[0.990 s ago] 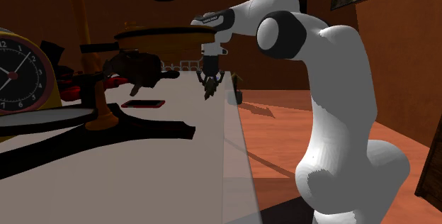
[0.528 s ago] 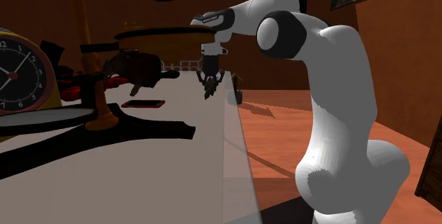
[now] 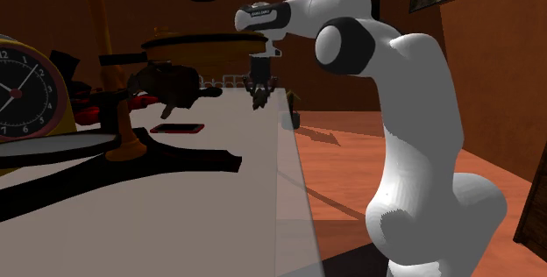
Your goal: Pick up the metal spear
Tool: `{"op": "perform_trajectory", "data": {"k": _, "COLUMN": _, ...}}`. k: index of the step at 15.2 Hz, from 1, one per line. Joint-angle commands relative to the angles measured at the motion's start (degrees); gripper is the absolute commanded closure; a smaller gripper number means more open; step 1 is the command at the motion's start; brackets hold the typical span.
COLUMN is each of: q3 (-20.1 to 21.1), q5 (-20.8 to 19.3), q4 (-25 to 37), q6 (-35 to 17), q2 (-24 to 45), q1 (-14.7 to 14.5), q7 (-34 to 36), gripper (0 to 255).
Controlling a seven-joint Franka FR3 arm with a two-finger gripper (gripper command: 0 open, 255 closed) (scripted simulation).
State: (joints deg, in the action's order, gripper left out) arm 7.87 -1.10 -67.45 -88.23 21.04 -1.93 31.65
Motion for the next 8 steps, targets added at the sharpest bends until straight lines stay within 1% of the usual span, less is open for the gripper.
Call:
{"op": "perform_trajectory", "data": {"k": 1, "q3": 0.0, "q5": -0.1, "q4": 2.8, "q6": 2.0, "q2": 0.8, "q1": -0.1, "q7": 0.0, "gripper": 255}}
{"op": "perform_trajectory", "data": {"k": 6, "q3": 0.0, "q5": -0.5, "q4": 10.9, "q6": 7.4, "q2": 3.4, "q1": -0.6, "q7": 0.2, "gripper": 255}}
{"op": "perform_trajectory", "data": {"k": 8, "q3": 0.0, "q5": -0.5, "q4": 11.2, "q6": 7.6, "q2": 3.5, "q1": -0.6, "q7": 0.2, "gripper": 255}}
